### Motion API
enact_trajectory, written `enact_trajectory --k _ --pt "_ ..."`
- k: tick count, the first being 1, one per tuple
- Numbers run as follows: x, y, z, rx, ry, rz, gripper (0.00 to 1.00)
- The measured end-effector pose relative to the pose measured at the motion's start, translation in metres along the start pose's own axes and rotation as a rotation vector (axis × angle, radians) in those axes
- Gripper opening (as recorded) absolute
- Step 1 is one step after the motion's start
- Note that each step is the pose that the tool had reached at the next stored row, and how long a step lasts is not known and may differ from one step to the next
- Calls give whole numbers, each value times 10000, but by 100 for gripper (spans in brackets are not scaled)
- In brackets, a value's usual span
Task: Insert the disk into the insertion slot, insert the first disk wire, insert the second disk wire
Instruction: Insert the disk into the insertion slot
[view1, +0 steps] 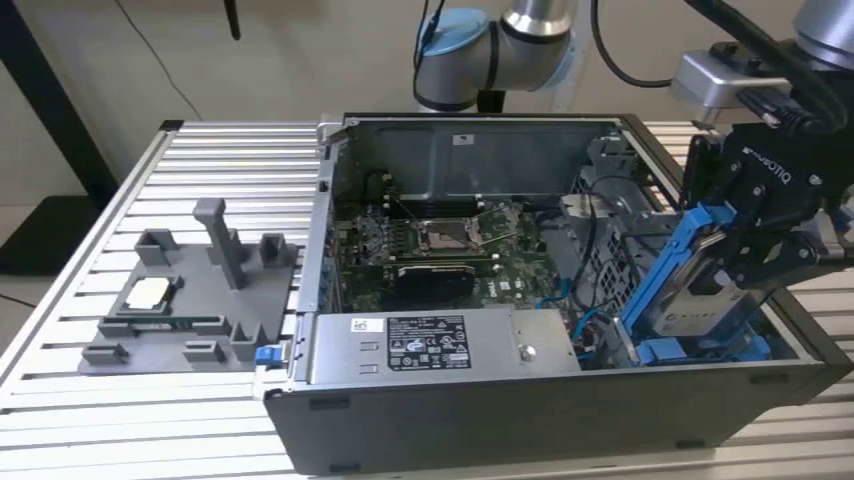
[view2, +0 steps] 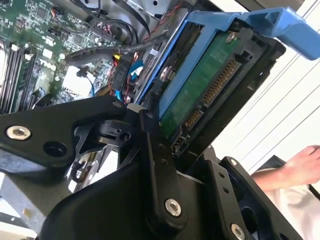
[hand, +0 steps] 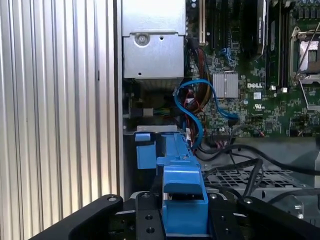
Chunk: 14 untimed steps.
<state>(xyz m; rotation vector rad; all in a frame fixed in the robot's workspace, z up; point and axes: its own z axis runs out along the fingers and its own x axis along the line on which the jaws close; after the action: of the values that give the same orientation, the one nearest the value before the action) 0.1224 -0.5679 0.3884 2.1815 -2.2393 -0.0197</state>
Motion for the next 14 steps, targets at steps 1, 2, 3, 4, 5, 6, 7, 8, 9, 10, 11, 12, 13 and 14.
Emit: enact_trajectory --k 1,2,3,4,5,6,7,8,9,10,11,12,13,14 --pt "0 0 19 0 0 0 33" --pt "0 -1 36 0 2 0 33" --pt "0 -1 54 0 0 0 33" --pt "0 -1 68 0 2 0 33" --pt "-1 -2 79 0 2 0 33" --pt "-1 -2 83 0 1 0 33" --pt "-1 -2 83 0 0 0 33" --pt "-2 -2 83 0 -3 0 33" --pt "-1 -2 80 0 2 0 34" --pt "-1 -1 70 0 0 0 34" --pt "-1 -1 49 0 -6 0 40" --pt "0 0 17 0 -5 0 40" --pt "-1 1 -25 0 -9 0 40" --pt "-1 1 -71 0 -6 0 40"
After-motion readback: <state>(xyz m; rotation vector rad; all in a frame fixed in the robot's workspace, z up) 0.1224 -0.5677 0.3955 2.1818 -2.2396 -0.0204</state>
